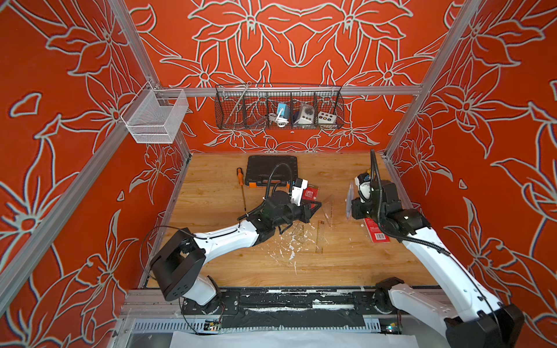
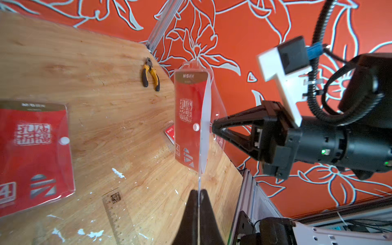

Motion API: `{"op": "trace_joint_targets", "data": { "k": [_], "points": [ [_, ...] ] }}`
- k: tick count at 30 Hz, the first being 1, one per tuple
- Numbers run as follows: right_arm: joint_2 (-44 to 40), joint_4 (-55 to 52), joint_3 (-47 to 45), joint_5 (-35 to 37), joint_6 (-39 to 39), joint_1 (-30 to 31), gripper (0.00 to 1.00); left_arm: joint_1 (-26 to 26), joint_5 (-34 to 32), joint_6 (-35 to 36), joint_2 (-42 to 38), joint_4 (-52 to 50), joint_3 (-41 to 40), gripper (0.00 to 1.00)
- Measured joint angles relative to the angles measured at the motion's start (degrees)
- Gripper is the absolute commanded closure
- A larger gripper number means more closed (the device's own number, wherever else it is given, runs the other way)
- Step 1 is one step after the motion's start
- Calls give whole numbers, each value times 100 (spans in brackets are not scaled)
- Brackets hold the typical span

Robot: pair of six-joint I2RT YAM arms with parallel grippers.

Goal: Open the ruler set and take out the ruler
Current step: Place the ruler at the center of the board.

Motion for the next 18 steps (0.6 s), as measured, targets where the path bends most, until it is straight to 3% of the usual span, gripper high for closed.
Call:
{"op": "trace_joint_targets", "data": {
  "k": [6,18],
  "points": [
    [-208,-96,44,13,-2,-31,100,-11,345,-354,1139,286,284,100],
    [-472,-387,131,13,-63,-31,100,-48,903,-914,3195,538,1766,100]
  ]
}}
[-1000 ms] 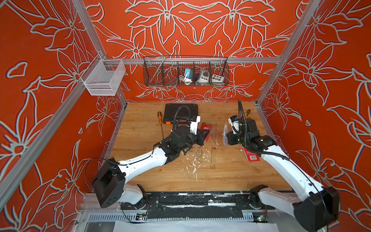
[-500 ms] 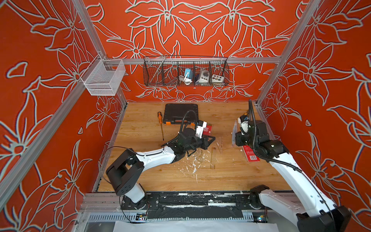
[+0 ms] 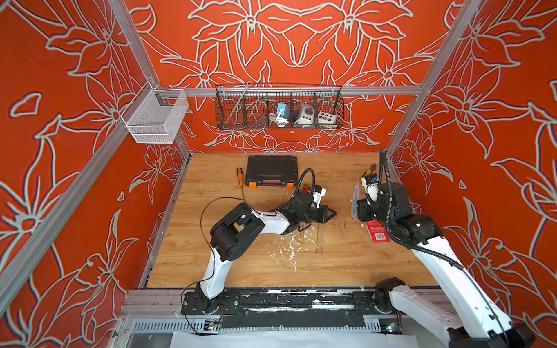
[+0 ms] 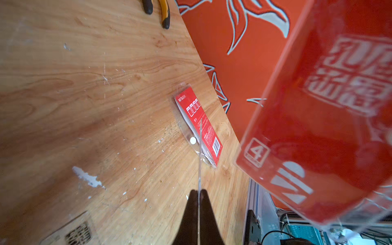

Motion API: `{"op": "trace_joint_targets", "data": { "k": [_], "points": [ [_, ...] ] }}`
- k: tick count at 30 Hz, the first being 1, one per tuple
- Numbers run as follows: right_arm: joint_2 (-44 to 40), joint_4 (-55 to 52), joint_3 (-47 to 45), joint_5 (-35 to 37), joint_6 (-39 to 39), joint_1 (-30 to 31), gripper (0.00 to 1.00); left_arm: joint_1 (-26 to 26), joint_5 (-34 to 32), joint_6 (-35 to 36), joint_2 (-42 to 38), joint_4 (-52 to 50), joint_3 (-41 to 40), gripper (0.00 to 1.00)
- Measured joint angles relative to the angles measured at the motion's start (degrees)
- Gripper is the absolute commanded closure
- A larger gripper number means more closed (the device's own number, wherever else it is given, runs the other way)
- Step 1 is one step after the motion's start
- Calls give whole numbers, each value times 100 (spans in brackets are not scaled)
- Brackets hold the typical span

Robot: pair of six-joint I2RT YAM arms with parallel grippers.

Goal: Open the ruler set and take out the ruler
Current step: Place the ruler at the center of the board.

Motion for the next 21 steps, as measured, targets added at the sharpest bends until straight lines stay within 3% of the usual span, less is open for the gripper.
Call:
{"op": "trace_joint_targets", "data": {
  "k": [7,21],
  "points": [
    [-15,-42,4,0,-46,0,100,0,179,-225,531,-61,258,100],
    [-9,-59,4,22,-59,0,100,0,170,-592,719,-11,275,100]
  ]
}}
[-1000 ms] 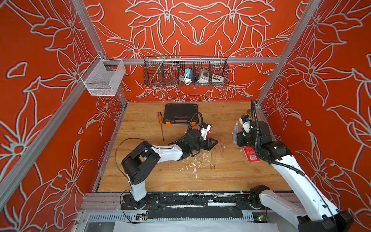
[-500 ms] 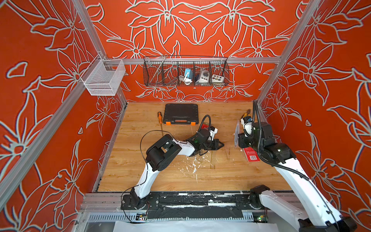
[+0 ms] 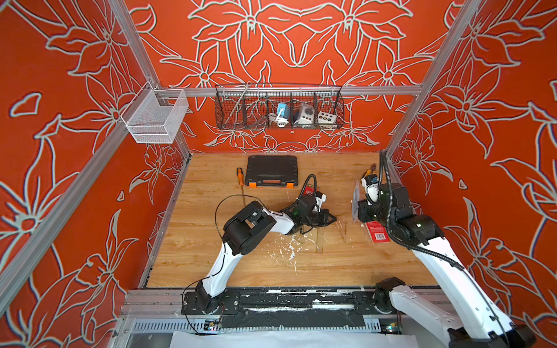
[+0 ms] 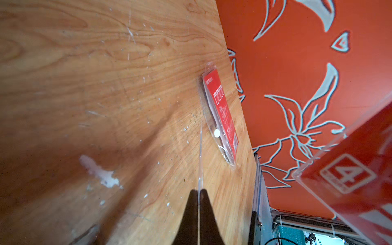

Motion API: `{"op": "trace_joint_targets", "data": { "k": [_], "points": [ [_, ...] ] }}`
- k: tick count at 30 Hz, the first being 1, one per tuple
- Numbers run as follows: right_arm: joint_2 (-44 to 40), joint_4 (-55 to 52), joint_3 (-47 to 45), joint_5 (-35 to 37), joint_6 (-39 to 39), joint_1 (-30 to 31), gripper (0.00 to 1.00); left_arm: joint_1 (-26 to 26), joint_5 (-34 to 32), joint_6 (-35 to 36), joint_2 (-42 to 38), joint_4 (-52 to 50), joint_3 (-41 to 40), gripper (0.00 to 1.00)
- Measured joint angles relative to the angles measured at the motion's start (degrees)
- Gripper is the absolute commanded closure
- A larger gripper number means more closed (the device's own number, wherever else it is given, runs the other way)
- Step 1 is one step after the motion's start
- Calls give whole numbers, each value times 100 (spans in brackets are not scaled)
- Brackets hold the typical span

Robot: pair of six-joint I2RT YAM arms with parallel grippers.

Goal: Open the ruler set and take out the ruler
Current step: Place the ruler at the center of the board.

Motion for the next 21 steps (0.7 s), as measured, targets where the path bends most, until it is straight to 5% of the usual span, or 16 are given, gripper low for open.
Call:
{"op": "trace_joint_targets", "data": {
  "k": [21],
  "points": [
    [2,2,0,-42,-24,0,100,2,-433,341,-208,-645,-57,68]
  ]
}}
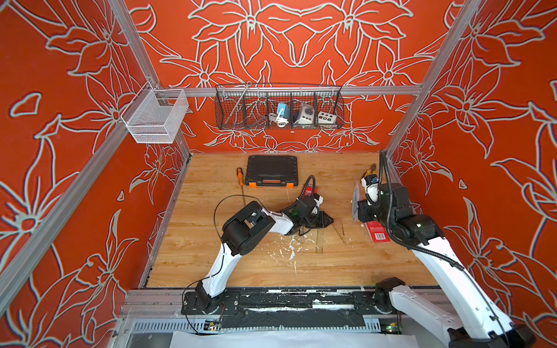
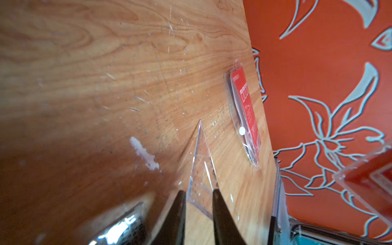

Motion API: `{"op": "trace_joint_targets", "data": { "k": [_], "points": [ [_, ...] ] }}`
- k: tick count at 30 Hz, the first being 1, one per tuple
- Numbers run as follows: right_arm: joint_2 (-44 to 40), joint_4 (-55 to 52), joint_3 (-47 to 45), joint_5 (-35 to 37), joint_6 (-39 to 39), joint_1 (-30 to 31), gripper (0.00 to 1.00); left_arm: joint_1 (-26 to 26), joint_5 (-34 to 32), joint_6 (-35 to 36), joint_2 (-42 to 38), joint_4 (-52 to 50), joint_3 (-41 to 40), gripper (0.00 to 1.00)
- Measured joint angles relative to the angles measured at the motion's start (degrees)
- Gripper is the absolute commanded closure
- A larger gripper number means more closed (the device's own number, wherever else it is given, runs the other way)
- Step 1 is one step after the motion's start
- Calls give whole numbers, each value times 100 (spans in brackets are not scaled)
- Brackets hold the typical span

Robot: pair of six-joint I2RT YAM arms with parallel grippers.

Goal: Open the ruler set and take out the ruler
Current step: Place the ruler at the center of the board, then take out the ruler from the ruler set bag.

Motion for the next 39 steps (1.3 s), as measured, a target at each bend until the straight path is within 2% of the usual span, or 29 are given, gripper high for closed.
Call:
{"op": "trace_joint_targets", "data": {
  "k": [4,11,14,21,29,39],
  "points": [
    [59,2,0,-120,-24,0,100,-2,-162,297,-535,-295,-2,60],
    [164,28,0,-433,-28,0,100,-9,-553,758,-1873,-483,-275,61],
    [269,83,0,-627,-46,0,100,-70,-857,935,-2540,-520,-610,66],
    [490,393,-44,-1086,-52,0,100,-437,-1403,1276,-3543,-540,-1023,87],
    [557,765,-122,-1558,44,0,100,-678,-1519,1377,-3565,-560,-1047,98],
    [560,981,-129,-1930,177,2,100,-883,-1537,1399,-2968,-581,-866,100]
  ]
}}
